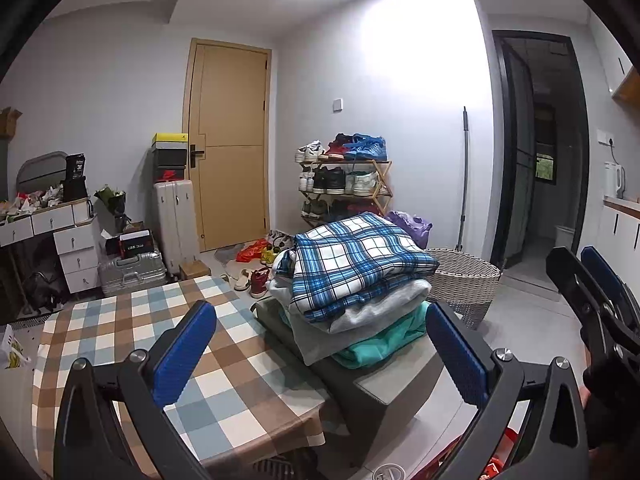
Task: Fold large clothes
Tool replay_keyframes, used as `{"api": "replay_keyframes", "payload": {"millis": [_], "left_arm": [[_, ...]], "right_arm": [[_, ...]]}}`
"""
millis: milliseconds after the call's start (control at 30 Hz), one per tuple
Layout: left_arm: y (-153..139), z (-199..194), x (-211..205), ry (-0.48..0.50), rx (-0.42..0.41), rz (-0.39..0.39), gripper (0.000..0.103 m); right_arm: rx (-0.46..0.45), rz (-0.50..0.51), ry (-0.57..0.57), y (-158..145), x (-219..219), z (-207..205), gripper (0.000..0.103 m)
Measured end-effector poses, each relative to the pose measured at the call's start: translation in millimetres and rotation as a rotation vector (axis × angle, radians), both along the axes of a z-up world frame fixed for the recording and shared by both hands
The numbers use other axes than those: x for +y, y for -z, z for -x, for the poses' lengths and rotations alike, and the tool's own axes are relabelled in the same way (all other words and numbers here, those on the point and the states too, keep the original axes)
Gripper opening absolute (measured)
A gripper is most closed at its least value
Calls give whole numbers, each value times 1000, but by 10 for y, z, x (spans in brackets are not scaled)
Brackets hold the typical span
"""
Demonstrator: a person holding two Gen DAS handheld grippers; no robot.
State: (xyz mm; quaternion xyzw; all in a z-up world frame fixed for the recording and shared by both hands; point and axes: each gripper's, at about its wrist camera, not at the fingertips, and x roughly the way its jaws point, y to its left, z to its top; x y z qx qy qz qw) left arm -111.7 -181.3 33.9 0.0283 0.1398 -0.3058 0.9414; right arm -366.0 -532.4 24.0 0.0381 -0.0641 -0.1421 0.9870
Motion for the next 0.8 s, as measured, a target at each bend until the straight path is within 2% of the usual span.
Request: {"api": "replay_keyframes", "payload": {"millis": [800], "left_arm": [[-9,17,-92,-15,-8,-12,102]], "right_arm": [[-3,17,-12,-10,20,-10,103]]}}
